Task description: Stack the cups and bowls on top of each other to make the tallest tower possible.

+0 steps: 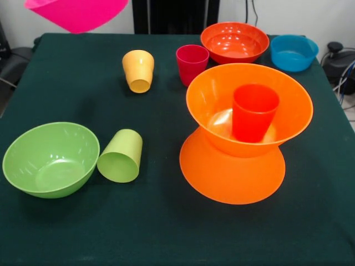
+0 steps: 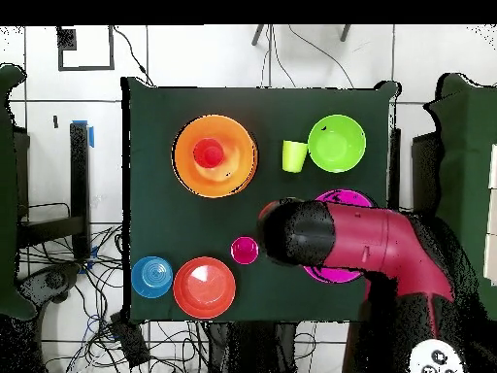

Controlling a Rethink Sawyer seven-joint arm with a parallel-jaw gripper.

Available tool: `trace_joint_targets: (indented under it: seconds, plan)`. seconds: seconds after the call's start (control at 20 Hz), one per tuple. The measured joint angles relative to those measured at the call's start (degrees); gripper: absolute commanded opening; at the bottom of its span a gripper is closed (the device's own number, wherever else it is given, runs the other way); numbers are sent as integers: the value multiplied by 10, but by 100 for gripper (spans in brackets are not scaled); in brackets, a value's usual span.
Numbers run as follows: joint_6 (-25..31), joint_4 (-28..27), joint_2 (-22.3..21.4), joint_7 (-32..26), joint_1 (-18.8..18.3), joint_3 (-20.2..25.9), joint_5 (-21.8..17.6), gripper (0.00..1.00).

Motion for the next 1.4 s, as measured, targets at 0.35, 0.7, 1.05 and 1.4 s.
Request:
trace_joint_targets:
  seconds: [0.35, 0.7, 1.05, 1.4]
  plan:
    - [0, 0, 0, 0, 28, 0, 12, 0]
    - [0, 0, 0, 0, 68, -1, 26, 0]
    - [1, -1, 0, 0, 94, -2, 43, 0]
    - [15, -10, 1, 5, 128, -9, 59, 0]
